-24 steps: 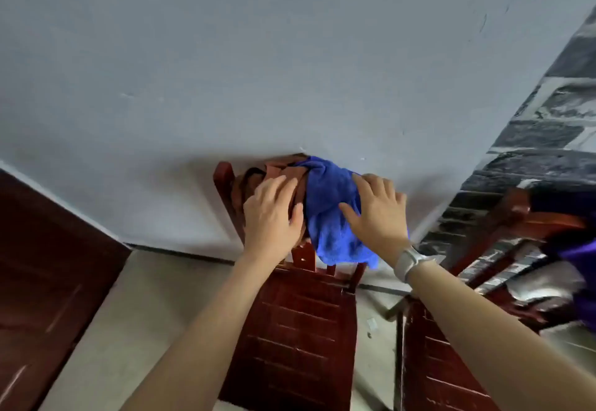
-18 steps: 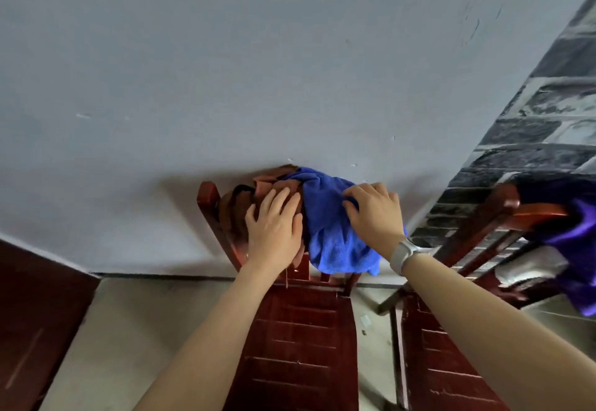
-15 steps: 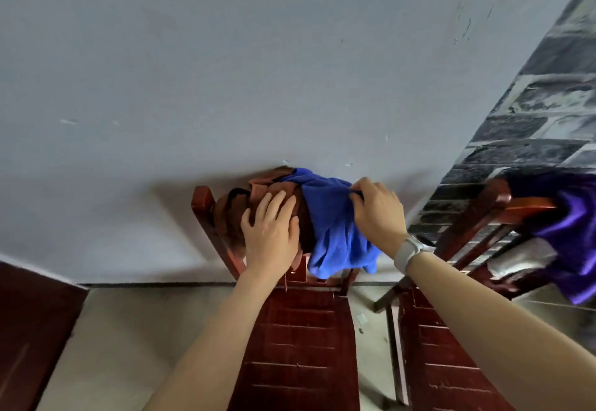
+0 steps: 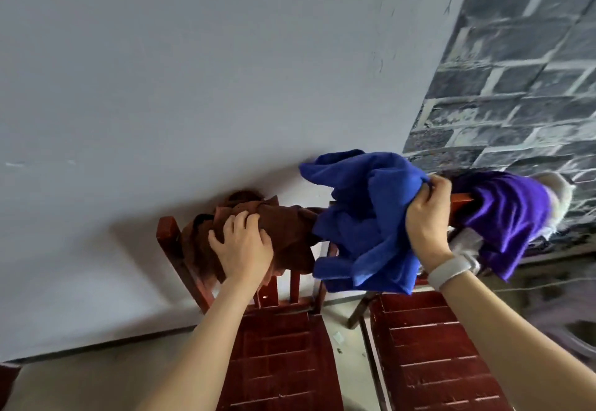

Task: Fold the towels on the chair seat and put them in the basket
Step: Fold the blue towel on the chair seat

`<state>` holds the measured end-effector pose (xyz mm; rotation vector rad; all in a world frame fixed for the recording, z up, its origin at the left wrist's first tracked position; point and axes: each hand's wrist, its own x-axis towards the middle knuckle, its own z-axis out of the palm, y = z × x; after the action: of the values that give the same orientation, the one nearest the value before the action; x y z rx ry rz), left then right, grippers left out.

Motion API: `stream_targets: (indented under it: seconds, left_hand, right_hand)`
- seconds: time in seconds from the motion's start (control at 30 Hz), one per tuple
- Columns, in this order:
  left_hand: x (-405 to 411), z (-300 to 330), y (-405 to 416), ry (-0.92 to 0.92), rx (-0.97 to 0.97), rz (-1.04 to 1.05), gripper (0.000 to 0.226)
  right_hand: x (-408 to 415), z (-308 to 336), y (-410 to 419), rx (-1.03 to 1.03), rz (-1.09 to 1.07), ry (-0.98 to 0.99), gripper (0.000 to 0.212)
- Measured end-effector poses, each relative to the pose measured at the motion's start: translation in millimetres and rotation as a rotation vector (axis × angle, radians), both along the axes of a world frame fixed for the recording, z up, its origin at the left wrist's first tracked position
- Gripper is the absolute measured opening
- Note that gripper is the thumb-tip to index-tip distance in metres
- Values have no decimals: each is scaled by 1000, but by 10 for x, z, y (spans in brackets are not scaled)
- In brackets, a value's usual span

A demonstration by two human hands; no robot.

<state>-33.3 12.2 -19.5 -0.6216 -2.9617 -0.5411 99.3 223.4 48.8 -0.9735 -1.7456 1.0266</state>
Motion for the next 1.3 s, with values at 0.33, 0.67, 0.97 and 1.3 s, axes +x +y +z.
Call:
stream_targets:
  seconds: [0.33,0.67,0.97,1.3]
  left_hand:
    - [1177,-181,144,-293,482,-514,34]
    - [2269,-550,693,-920,540,-440,15]
    - [2155,-724,251,-766,782,211,11]
    - [2110,-472,-414,-707,671,121,26]
  right_hand:
    - [1025,-932,-127,-238,399,-463,5]
    - [1995,-1079,-29,-512,442,-245,9]
    - [2796,-1771,1,-232,577,-830,13]
    - [2593,-1885,-195,-389,591,-887,14]
